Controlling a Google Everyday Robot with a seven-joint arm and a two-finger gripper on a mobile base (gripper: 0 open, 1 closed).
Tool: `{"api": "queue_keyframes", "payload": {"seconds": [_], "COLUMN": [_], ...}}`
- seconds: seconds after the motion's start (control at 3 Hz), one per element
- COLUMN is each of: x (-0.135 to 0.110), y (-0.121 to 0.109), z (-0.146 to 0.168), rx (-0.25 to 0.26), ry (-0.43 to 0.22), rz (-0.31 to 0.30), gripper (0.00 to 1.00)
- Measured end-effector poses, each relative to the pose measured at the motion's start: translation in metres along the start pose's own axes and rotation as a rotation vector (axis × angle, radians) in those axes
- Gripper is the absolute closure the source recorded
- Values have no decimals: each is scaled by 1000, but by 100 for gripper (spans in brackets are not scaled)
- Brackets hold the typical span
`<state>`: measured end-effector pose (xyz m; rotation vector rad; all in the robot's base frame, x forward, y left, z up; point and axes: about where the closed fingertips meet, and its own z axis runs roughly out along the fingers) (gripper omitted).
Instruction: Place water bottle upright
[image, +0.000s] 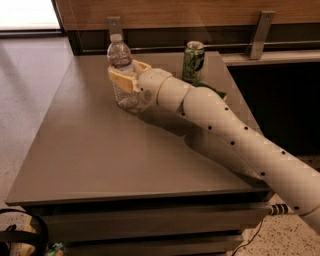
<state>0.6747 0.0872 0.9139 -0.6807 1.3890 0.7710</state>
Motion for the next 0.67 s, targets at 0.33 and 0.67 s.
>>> {"api": "queue_keyframes", "payload": {"seconds": [0.33, 0.67], "x": [0, 0], "y": [3, 3], "z": [2, 2], "rx": [-5, -6], "ry": [0, 0], "rz": [0, 0], "gripper": [0, 0]}}
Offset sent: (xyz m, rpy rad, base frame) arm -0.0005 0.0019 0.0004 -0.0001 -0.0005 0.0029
